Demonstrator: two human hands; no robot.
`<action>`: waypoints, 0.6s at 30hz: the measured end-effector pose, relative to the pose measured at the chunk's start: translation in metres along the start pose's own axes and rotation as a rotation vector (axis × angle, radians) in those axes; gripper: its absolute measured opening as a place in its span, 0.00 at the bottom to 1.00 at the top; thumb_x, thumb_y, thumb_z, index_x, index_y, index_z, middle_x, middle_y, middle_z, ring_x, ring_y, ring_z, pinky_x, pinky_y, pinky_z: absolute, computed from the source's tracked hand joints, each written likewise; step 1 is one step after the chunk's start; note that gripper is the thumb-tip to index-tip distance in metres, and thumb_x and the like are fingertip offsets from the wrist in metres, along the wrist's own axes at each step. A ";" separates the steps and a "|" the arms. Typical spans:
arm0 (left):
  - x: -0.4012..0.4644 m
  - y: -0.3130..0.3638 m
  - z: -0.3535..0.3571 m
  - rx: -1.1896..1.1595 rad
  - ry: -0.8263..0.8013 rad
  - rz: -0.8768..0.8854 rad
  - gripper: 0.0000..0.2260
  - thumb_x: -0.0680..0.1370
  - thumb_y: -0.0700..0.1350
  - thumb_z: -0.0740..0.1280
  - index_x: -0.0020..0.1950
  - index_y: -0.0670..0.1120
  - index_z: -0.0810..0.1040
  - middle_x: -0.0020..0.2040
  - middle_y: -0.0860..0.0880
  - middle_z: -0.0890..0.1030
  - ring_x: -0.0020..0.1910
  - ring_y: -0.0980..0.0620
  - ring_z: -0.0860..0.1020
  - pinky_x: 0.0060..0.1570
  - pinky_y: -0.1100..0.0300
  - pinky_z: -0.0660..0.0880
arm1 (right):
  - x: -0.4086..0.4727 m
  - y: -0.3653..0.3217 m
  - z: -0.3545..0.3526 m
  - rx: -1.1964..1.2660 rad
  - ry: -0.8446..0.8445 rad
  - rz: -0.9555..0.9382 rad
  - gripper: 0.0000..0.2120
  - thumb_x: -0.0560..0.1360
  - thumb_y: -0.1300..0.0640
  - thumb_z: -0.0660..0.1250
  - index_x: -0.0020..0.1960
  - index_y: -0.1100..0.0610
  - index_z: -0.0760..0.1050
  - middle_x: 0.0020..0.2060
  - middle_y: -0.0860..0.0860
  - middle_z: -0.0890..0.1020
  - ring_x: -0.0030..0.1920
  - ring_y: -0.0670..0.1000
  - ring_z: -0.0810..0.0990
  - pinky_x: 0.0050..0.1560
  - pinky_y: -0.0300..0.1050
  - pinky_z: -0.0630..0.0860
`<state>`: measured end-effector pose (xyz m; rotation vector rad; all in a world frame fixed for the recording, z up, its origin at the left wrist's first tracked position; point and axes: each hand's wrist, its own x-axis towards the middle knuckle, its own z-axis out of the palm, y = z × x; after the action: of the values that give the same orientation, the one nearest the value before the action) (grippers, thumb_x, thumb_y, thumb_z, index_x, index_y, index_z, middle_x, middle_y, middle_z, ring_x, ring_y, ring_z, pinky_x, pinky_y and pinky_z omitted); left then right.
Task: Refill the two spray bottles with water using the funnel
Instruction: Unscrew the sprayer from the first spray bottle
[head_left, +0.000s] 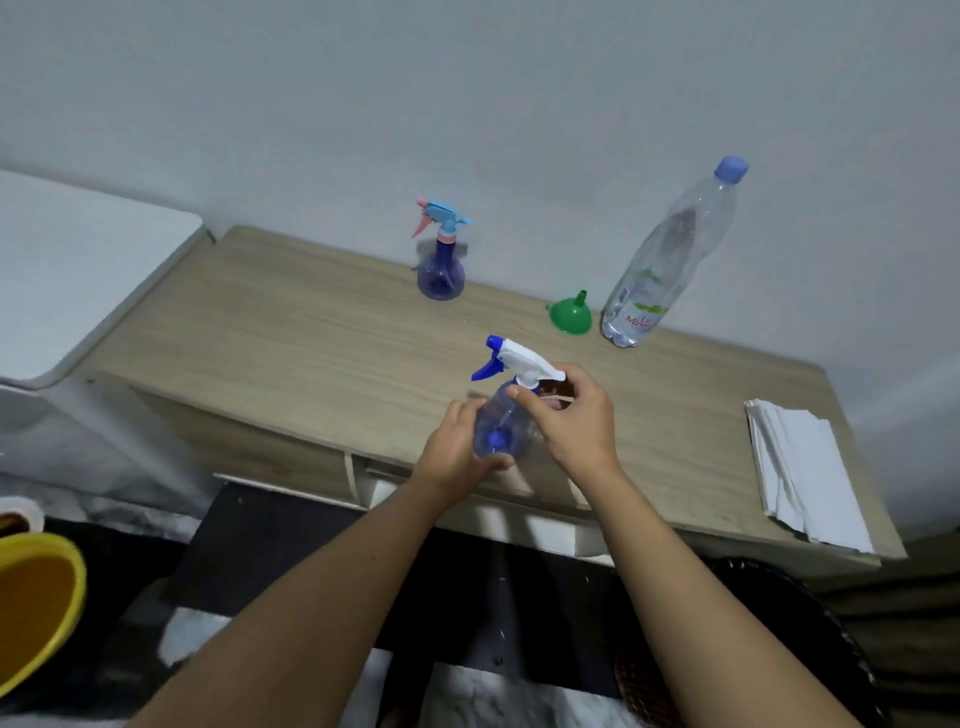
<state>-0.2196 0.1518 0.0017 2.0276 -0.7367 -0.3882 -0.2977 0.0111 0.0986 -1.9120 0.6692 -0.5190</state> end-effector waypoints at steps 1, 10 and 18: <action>0.000 0.001 0.000 0.002 0.005 -0.006 0.41 0.69 0.57 0.82 0.77 0.44 0.70 0.67 0.46 0.75 0.66 0.47 0.76 0.67 0.48 0.73 | 0.002 -0.001 -0.002 -0.022 -0.020 -0.001 0.14 0.69 0.54 0.83 0.49 0.56 0.82 0.40 0.52 0.86 0.37 0.45 0.82 0.43 0.42 0.80; -0.006 -0.009 0.007 -0.113 0.102 -0.005 0.42 0.64 0.67 0.77 0.72 0.47 0.76 0.58 0.59 0.76 0.61 0.50 0.80 0.63 0.52 0.78 | 0.011 -0.008 -0.013 -0.159 -0.114 -0.074 0.10 0.71 0.55 0.81 0.47 0.51 0.82 0.42 0.51 0.85 0.40 0.47 0.82 0.42 0.37 0.75; -0.007 -0.009 0.010 -0.092 0.101 0.015 0.38 0.65 0.55 0.84 0.72 0.47 0.77 0.56 0.67 0.74 0.59 0.54 0.78 0.60 0.58 0.75 | 0.015 -0.011 -0.018 -0.258 -0.117 -0.142 0.15 0.65 0.49 0.85 0.43 0.51 0.80 0.35 0.48 0.84 0.37 0.48 0.81 0.39 0.42 0.75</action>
<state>-0.2273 0.1529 -0.0110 1.9396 -0.6598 -0.3036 -0.2954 -0.0070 0.1164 -2.2257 0.5473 -0.4209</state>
